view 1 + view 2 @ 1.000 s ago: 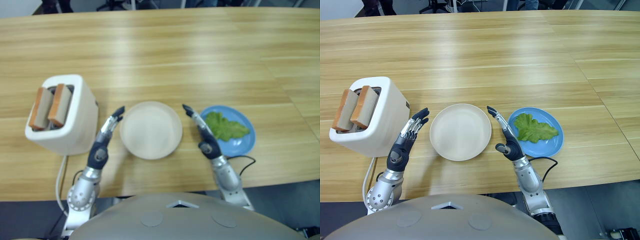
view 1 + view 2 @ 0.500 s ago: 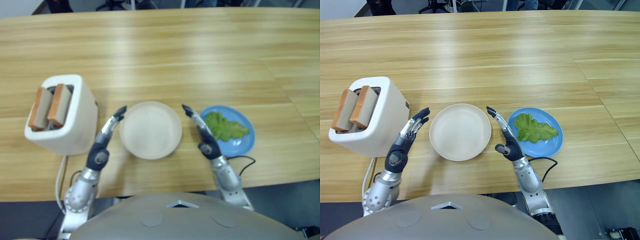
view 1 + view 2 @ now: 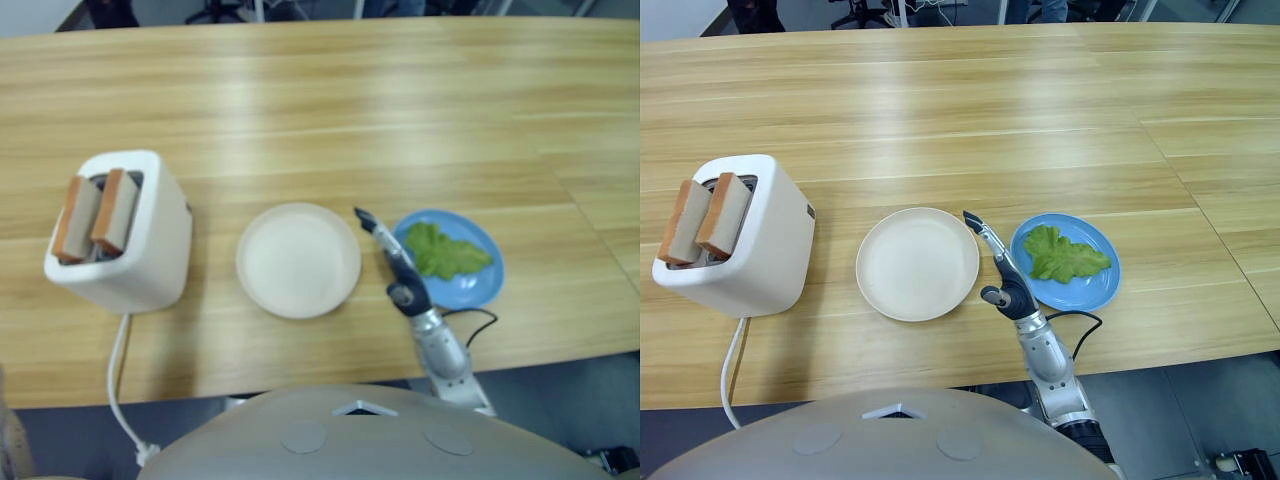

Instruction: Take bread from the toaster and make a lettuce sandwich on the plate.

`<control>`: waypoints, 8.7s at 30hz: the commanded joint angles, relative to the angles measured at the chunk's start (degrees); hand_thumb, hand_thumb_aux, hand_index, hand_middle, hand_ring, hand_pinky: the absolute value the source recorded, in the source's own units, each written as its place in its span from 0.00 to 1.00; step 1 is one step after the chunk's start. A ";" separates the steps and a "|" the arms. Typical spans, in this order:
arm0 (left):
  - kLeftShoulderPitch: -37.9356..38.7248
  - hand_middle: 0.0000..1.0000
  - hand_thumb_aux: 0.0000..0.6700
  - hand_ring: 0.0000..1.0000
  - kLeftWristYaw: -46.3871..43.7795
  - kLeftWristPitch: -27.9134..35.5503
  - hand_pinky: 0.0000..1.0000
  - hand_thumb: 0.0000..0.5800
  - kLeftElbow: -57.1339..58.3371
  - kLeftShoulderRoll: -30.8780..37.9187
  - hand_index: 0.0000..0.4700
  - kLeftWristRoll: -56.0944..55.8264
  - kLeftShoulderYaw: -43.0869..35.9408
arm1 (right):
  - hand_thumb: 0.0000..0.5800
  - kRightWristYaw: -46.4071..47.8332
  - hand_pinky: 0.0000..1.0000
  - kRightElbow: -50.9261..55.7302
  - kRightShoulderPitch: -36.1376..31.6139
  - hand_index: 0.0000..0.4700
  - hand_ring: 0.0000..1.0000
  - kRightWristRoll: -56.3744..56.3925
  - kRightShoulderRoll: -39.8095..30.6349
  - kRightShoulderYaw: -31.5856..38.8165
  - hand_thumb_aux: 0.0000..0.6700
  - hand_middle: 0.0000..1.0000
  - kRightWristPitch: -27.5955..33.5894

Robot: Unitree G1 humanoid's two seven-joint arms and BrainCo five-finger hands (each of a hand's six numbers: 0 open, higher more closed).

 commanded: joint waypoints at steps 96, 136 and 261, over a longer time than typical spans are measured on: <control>-3.05 0.00 0.00 0.00 9.08 20.42 0.00 0.00 25.91 4.21 0.00 61.04 -29.86 | 0.00 -0.87 0.00 2.23 -0.85 0.00 0.00 1.12 -0.90 -1.93 0.00 0.00 0.00; -4.98 0.00 1.00 0.00 9.64 17.15 0.00 1.00 25.53 3.54 0.98 58.83 -31.31 | 0.00 -0.89 0.00 2.10 -0.74 0.00 0.00 1.31 -1.38 -2.42 0.00 0.00 -0.05; -36.58 0.00 0.00 0.00 4.46 -4.91 0.00 0.00 48.80 2.35 0.00 59.37 -72.21 | 0.00 15.14 0.00 9.22 -22.85 0.00 0.00 -27.91 -24.79 19.10 0.00 0.00 6.61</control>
